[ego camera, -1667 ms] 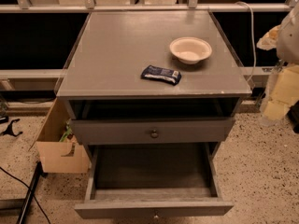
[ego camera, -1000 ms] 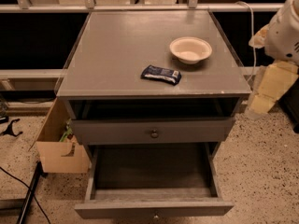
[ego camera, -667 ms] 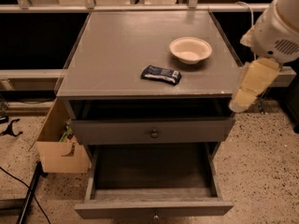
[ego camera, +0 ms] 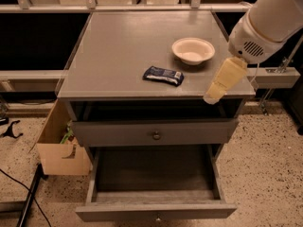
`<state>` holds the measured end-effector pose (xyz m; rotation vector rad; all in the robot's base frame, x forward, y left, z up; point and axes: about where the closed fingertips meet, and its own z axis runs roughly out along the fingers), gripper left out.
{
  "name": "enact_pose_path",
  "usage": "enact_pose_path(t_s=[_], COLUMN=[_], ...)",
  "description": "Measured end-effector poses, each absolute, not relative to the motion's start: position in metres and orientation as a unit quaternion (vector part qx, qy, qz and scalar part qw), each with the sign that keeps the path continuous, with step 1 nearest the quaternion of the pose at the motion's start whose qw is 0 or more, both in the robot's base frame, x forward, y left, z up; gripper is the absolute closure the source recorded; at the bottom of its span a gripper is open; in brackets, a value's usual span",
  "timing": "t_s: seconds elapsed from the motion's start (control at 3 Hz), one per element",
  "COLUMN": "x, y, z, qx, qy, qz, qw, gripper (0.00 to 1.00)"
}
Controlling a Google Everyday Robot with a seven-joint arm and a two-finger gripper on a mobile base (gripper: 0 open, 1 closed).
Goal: Place rxbar blueberry into middle drawer
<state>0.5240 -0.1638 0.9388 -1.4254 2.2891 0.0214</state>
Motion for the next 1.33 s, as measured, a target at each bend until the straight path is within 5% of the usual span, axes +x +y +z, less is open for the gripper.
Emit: enact_pose_path(t_s=[0.67, 1.33], x=[0.530, 0.561], y=[-0.158, -0.119], z=[0.927, 0.910], qx=[-0.502, -0.461], qy=[0.830, 0.809], qz=[0.035, 0.129], qw=[0.242, 0.342], gripper=[0.00, 0.00])
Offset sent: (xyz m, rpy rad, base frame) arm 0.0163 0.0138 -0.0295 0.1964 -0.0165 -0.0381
